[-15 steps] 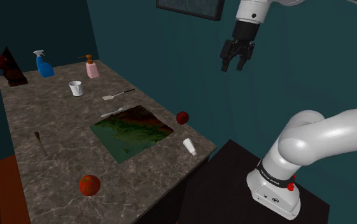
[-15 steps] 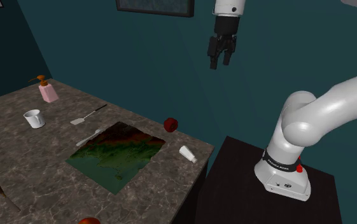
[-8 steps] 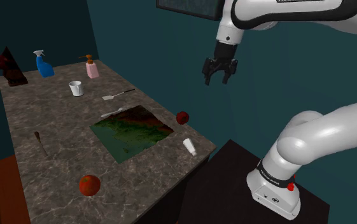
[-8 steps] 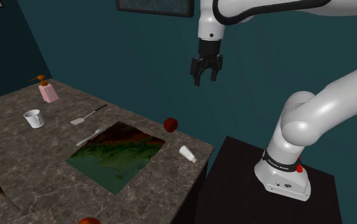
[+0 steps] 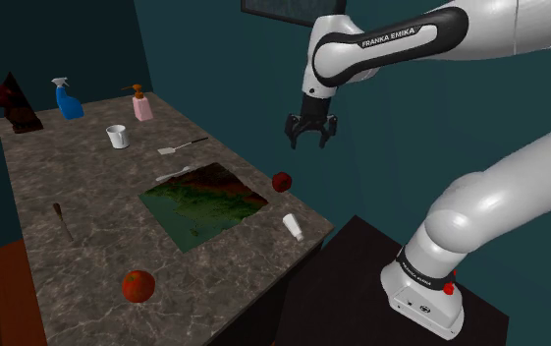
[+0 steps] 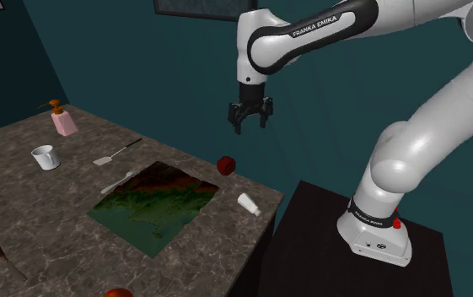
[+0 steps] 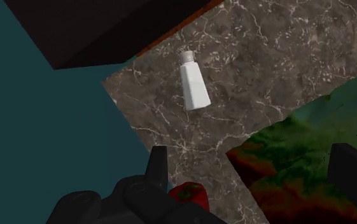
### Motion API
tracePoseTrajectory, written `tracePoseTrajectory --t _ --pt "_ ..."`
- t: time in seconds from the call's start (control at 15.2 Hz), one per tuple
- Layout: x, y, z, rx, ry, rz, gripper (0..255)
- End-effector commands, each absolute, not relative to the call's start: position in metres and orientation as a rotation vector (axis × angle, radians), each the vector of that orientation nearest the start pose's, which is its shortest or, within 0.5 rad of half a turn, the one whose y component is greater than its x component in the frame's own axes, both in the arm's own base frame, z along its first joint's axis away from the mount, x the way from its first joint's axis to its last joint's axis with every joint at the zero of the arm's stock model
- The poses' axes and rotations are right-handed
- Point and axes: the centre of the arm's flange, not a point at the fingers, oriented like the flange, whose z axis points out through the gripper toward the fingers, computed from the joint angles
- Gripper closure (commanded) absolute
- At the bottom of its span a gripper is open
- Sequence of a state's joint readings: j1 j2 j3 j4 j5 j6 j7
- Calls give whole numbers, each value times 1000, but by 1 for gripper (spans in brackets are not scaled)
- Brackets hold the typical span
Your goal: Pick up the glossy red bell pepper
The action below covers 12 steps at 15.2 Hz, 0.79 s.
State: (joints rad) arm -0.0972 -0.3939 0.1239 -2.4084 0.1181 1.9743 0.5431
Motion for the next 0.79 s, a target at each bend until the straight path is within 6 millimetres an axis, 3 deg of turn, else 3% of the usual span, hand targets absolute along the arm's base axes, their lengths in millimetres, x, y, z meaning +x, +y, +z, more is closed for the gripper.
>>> tracePoseTrajectory --t 0.0,0.73 --pt "434 21 432 -2954 960 91 0" --pt "512 0 309 -2853 1388 120 0"
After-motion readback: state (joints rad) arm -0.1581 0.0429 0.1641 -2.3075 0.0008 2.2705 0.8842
